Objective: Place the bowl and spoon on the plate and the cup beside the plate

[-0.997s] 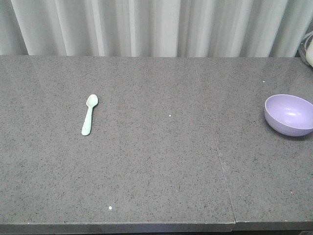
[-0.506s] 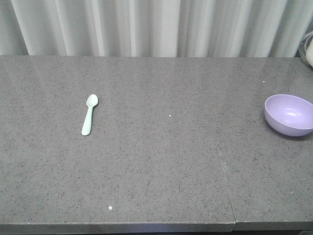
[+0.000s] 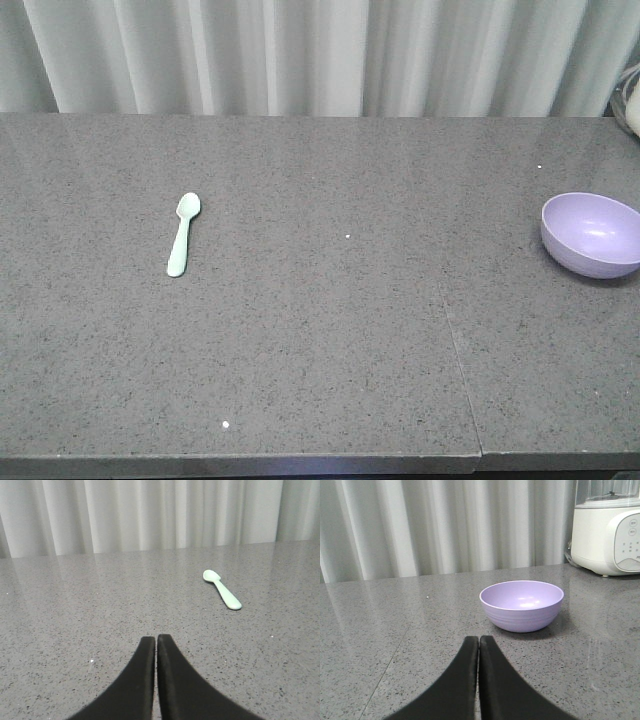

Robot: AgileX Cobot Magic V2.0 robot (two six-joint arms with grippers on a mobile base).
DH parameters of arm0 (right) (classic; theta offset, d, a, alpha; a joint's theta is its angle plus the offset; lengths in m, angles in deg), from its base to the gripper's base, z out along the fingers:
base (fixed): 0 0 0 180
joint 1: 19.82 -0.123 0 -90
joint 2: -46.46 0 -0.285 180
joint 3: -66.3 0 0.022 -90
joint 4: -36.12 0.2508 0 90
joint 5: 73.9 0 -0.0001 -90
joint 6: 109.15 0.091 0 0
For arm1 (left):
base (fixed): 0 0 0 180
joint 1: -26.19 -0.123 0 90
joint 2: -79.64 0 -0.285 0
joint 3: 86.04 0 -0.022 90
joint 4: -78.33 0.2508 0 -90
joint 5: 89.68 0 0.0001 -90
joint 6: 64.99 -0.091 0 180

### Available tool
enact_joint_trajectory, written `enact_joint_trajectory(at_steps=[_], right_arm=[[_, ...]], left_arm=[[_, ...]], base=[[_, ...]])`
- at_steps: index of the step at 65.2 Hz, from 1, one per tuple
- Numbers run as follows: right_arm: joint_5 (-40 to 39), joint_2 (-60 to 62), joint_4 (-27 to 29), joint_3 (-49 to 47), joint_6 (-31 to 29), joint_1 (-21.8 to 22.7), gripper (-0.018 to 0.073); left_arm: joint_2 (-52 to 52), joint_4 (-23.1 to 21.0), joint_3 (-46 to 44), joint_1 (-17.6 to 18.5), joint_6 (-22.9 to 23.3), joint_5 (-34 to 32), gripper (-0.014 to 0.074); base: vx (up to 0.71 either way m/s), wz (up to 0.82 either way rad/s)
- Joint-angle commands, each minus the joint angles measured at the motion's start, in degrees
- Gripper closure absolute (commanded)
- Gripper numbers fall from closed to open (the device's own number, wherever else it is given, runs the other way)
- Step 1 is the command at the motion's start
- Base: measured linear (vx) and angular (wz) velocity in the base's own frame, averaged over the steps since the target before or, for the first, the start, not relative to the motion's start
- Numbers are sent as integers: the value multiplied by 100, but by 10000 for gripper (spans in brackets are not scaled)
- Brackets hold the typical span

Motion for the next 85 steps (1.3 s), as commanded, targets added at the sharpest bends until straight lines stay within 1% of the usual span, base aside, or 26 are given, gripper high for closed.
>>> enact_joint_trajectory(at_steps=[1, 56, 63, 71, 72, 76, 80, 85], right_arm=[[-443, 31, -20, 0, -28, -20, 565], [-483, 31, 24, 0, 6, -20, 565], [-778, 31, 639, 0, 78, -20, 565], [-1324, 31, 1799, 0, 475, -20, 565], [-1392, 31, 1991, 0, 516, -20, 565], [-1534, 31, 2479, 0, 530, -20, 565], [-1633, 31, 2840, 0, 458, -20, 565], [-1677, 31, 3083, 0, 401, -20, 565]], left_arm=[[-82, -10, 174, -15, 62, -400, 603], [-82, -10, 174, -15, 62, -400, 603], [-82, -46, 174, -15, 91, -539, 603], [-82, -411, 174, -15, 106, -912, 603], [-82, -434, 174, -15, 106, -998, 603], [-82, -434, 174, -15, 106, -1192, 603], [-82, -434, 136, -15, 106, -1434, 603], [-82, -422, 120, -15, 106, -1808, 603]], base=[[0, 0], [0, 0], [0, 0], [0, 0], [0, 0], [0, 0], [0, 0], [0, 0]])
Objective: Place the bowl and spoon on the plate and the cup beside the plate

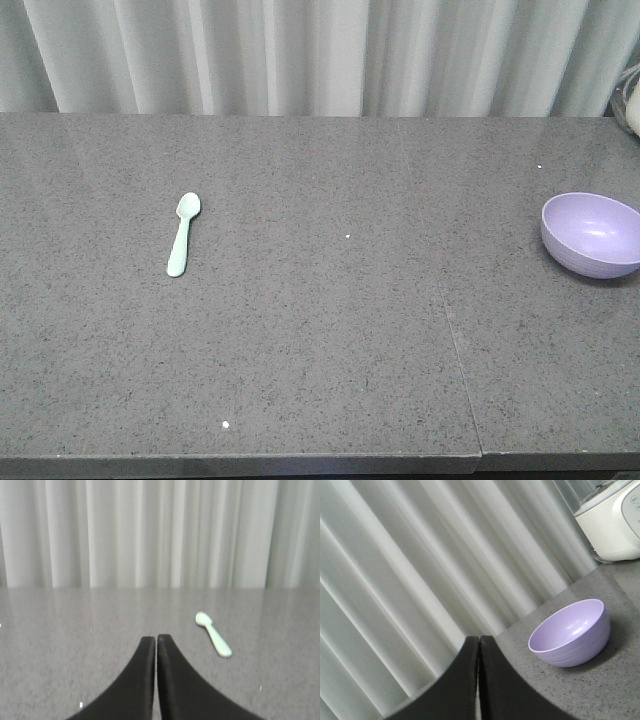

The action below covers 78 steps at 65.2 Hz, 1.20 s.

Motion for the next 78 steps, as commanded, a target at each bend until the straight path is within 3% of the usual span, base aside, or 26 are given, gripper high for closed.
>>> enact_joint_trajectory(at_steps=[1, 12, 22, 36, 43, 50, 55, 61, 68, 78], right_arm=[[-487, 31, 366, 0, -80, -20, 565], [-410, 31, 396, 0, -80, -20, 565], [-319, 31, 391, -11, -80, -20, 565], [-299, 31, 373, -39, -80, -20, 565], [94, 19, 72, -425, -80, -20, 565], [845, -174, -712, -1289, -161, -20, 565], [1395, -443, -1211, -2040, -268, -20, 565], [2016, -824, -1506, -2873, -652, -20, 565], [2383, -1255, -1408, -3555, -1362, -20, 558], [2204, -1600, -1122, -3894, -1931, -20, 488]], left_arm=[[-82, -56, 120, -15, 66, -907, 603], [-82, -73, 120, -15, 134, -1781, 603], [-82, -203, 120, -15, 995, -2410, 603], [-82, -203, 120, -15, 1541, -2901, 603], [-82, -203, 118, -15, 2153, -3304, 603], [-82, -198, 113, -15, 2533, -3480, 603], [-82, -191, 44, -15, 2878, -3455, 603], [-82, -137, -254, -15, 2910, -3237, 603], [-82, -137, -824, -15, 2910, -2701, 603], [-82, 25, -1763, -15, 2873, -1603, 601]], base=[[0, 0], [0, 0], [0, 0], [0, 0], [0, 0], [0, 0], [0, 0], [0, 0], [0, 0], [0, 0]])
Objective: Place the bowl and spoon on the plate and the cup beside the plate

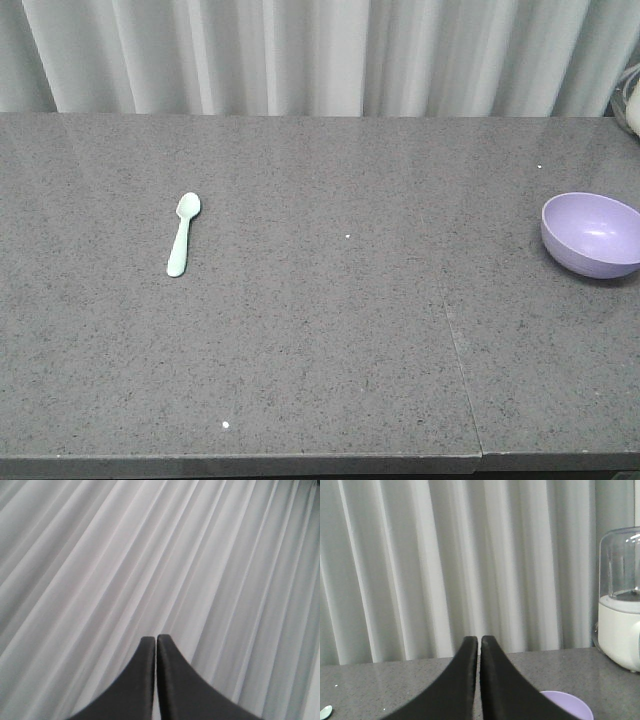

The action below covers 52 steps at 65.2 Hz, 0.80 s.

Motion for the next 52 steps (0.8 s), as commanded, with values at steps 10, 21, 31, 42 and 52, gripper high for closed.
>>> enact_joint_trajectory(at_steps=[10, 21, 31, 42, 52], right_arm=[[-653, -245, 368, -220, -301, -20, 293], [-888, -245, 368, -220, -296, -20, 66], [-877, -245, 395, -220, -254, -20, 38], [-807, -245, 395, -220, -254, -20, 42], [-731, -299, 395, -220, -254, -20, 42]], left_arm=[[-82, 893, -1275, -15, 28, 1080, 574], [-82, 850, -1528, -15, 34, 1327, 438], [-77, 202, -1522, -15, 73, 1329, 275], [333, 19, -1913, 5, 3, 1963, 227], [1427, 45, -2879, 5, -509, 2739, 227]], base=[[0, 0], [0, 0], [0, 0], [0, 0], [0, 0]])
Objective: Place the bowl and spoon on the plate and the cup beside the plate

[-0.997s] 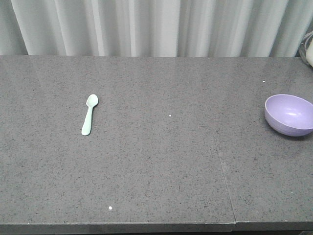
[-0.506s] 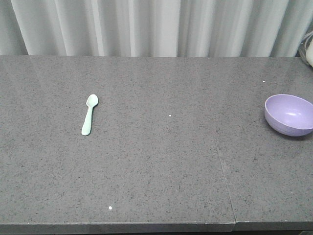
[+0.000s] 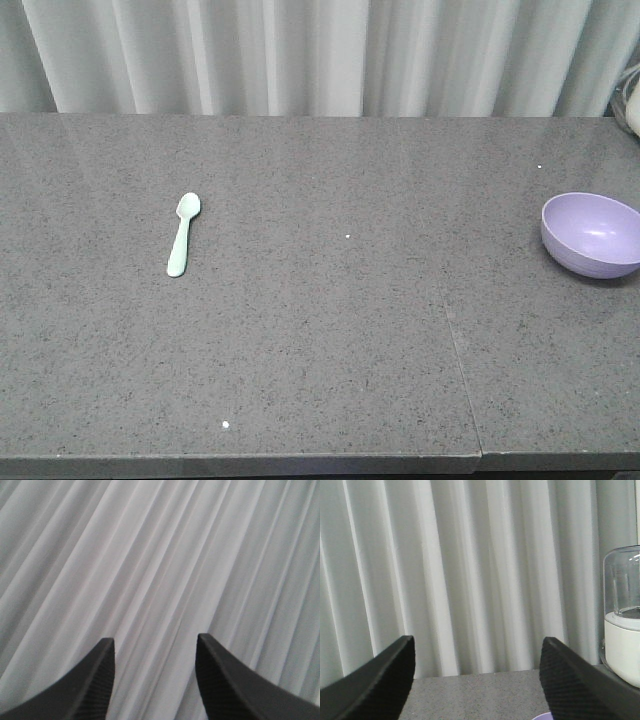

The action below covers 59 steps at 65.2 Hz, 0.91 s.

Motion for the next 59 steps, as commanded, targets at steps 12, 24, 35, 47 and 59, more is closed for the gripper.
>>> enact_joint_trajectory(at_steps=[12, 24, 35, 47, 59], right_arm=[[-294, -383, 61, -175, -19, -20, 42], [-202, -421, 74, -175, -19, -20, 42], [-189, -421, 74, -175, -19, -20, 42], [-151, -421, 74, -175, -19, -20, 42], [-11, -421, 74, -175, -19, -20, 42]], left_arm=[[1999, -528, -1592, 5, -489, -502, 248], [2786, -462, -1866, 13, -489, -983, 312], [3788, -328, -2833, 349, -1520, 433, 321], [5034, -339, -4193, 776, -2784, 1289, 316], [6404, -345, -5416, 804, -3025, 2638, 219]], base=[[0, 0], [0, 0], [0, 0], [0, 0], [0, 0]])
